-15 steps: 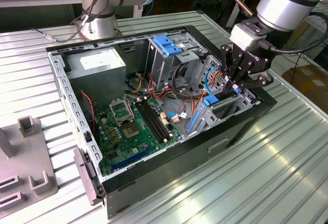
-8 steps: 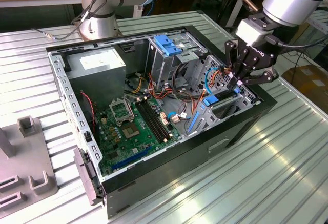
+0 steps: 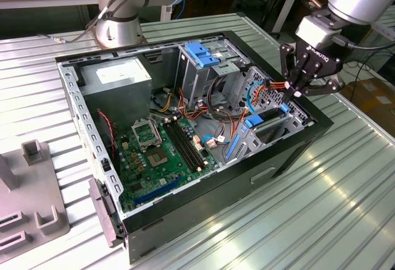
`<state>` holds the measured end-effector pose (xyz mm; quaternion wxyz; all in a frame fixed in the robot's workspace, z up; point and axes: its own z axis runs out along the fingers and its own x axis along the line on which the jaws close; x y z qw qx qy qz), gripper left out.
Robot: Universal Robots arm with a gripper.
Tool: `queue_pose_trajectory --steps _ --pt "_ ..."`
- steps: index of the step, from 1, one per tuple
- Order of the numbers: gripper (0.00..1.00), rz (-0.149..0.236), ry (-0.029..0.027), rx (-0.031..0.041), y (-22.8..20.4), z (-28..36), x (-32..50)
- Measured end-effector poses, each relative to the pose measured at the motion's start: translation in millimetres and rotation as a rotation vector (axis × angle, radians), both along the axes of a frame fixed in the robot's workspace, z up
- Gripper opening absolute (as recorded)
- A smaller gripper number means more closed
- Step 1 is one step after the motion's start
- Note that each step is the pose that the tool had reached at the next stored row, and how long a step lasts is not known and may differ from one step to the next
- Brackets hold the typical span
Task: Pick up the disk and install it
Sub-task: 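Insert the first disk wire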
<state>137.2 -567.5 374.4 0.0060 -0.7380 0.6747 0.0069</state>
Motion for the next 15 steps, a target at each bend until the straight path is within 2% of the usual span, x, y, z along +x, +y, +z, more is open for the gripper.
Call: queue_pose_trajectory --steps 5,9,13,15 --pt "0.1 0.014 -0.0012 0.0 1.3 0.0 12.5" --pt "0.1 0.035 -0.0029 0.0001 2.2 0.0 15.4" --pt "0.1 0.085 -0.0034 0.0 3.5 0.1 19.4" --pt "0.1 0.096 -0.0034 0.0001 3.6 0.0 22.2"
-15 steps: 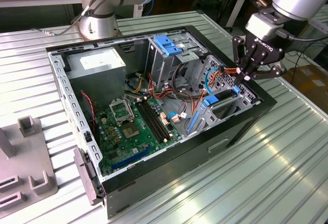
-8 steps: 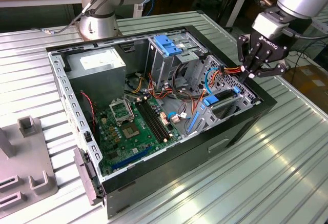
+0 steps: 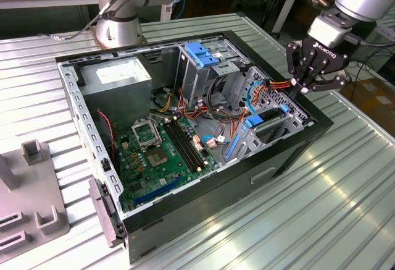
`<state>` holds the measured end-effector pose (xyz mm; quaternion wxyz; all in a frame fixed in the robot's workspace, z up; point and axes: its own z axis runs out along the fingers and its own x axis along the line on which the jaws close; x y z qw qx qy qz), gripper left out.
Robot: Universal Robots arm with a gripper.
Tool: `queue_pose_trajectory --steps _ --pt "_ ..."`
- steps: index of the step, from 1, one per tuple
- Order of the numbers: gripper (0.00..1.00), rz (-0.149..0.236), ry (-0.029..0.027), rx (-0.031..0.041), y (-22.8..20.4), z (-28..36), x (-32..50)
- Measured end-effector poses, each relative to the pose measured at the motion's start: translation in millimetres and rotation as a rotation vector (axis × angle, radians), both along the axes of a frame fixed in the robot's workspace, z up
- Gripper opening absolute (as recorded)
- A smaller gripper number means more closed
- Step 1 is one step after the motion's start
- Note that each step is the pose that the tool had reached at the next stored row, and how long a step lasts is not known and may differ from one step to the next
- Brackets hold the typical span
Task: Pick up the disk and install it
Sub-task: 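Insert the first disk wire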
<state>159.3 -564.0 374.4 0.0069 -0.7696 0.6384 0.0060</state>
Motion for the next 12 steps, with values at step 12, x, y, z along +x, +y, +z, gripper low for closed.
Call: queue_pose_trajectory --steps 12 --pt "0.24 0.042 0.0 0.0001 1.4 -0.1 6.8"
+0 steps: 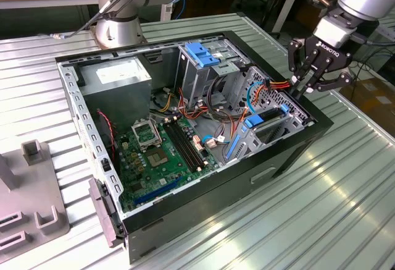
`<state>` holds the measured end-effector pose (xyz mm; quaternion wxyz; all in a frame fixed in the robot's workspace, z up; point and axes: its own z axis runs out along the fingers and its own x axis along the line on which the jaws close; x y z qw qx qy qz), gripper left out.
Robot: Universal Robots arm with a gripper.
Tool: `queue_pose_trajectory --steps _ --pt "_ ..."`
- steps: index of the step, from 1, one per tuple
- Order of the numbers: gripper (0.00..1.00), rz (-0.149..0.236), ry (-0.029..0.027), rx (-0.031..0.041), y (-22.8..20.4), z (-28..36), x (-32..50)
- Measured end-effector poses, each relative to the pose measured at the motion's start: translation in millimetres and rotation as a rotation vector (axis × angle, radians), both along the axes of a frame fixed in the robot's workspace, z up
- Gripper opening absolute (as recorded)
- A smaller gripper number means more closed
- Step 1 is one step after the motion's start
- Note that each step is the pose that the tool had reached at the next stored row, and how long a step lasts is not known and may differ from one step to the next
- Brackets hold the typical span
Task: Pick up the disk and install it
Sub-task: 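Insert the first disk wire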
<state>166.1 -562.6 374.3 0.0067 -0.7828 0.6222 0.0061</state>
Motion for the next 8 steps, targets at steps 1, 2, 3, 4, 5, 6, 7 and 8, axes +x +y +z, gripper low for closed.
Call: queue_pose_trajectory --steps 1,2,3,4,5,6,7,8 --pt "0.24 0.0 0.0 0.0 0.1 0.0 0.0" --pt "0.24 0.002 0.0 0.0 0.2 0.0 0.1" --pt "0.24 0.005 0.0 -0.0001 0.4 0.2 0.2" --pt "0.24 0.008 0.0 -0.0003 0.7 1.0 0.3" --pt "0.24 0.012 0.0 -0.0001 1.3 2.4 0.4" --pt "0.24 0.014 0.0 0.0001 1.7 3.6 0.4" --pt "0.24 0.02 0.0 -0.0001 3.1 6.5 0.5" --pt "0.24 0.025 0.0 0.0 4.2 8.5 0.5"
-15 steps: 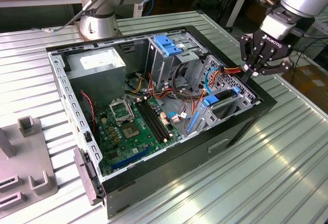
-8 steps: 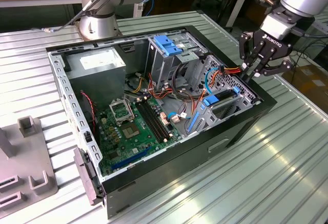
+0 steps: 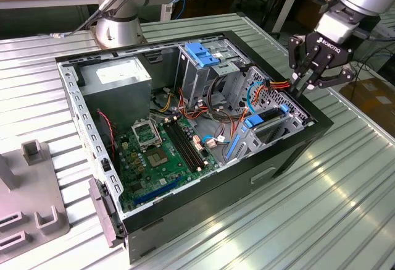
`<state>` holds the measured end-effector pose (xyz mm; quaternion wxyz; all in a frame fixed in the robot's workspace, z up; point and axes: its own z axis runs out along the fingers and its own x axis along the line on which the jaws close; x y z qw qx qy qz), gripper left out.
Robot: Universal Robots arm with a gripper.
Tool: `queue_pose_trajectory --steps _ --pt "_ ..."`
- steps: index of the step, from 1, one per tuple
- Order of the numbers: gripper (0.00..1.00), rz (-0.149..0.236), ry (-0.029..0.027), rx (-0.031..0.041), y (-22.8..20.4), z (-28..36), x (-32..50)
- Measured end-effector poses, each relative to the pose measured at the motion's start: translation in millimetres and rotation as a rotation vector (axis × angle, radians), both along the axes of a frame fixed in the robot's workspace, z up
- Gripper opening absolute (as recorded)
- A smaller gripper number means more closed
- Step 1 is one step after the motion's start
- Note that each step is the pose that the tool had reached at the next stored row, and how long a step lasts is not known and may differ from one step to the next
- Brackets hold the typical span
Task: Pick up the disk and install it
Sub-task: 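Insert the first disk wire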
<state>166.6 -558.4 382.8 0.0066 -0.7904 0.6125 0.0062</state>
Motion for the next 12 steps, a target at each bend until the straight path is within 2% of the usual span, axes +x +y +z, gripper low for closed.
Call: queue_pose_trajectory --steps 2,5,12 --pt "0.24 0.025 0.0 0.0001 1.3 1.7 0.0" --pt "0.24 0.119 0.0 -0.0002 1.4 1.9 0.3" --pt "0.24 0.194 0.0 0.0 1.3 1.8 5.8"
